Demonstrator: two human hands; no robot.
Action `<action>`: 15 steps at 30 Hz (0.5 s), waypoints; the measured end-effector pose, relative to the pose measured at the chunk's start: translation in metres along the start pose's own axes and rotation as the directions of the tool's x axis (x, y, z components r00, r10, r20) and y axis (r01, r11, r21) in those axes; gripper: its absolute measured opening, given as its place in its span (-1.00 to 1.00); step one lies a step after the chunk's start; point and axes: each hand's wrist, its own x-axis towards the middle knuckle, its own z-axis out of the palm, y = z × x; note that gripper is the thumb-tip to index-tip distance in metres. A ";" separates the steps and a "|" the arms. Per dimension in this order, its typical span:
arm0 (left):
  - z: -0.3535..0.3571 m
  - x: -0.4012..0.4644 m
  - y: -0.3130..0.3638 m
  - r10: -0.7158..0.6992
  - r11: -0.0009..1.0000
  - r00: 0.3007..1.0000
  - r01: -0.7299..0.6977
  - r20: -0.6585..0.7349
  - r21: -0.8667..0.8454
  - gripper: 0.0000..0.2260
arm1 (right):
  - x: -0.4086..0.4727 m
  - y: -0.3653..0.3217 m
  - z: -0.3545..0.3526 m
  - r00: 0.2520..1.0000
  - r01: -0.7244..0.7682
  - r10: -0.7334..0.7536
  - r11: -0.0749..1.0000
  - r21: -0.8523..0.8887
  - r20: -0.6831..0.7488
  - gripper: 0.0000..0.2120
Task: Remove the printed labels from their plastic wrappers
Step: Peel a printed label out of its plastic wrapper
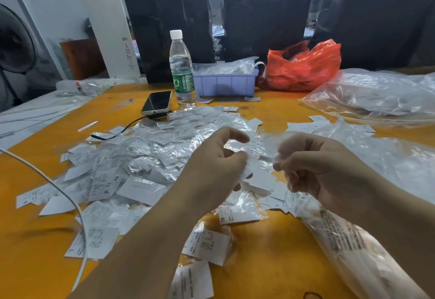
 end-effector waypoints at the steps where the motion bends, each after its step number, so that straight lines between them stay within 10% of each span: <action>1: 0.000 -0.001 0.000 0.022 1.000 1.000 -0.022 -0.009 0.005 -0.78 | 0.000 0.000 0.000 1.000 -0.008 0.008 1.000 -0.007 0.002 -0.77; 15: 0.002 0.003 0.001 0.002 1.000 0.995 -0.002 0.100 0.003 -0.76 | -0.005 -0.007 0.006 0.999 -0.018 0.027 0.972 -0.235 0.037 -0.81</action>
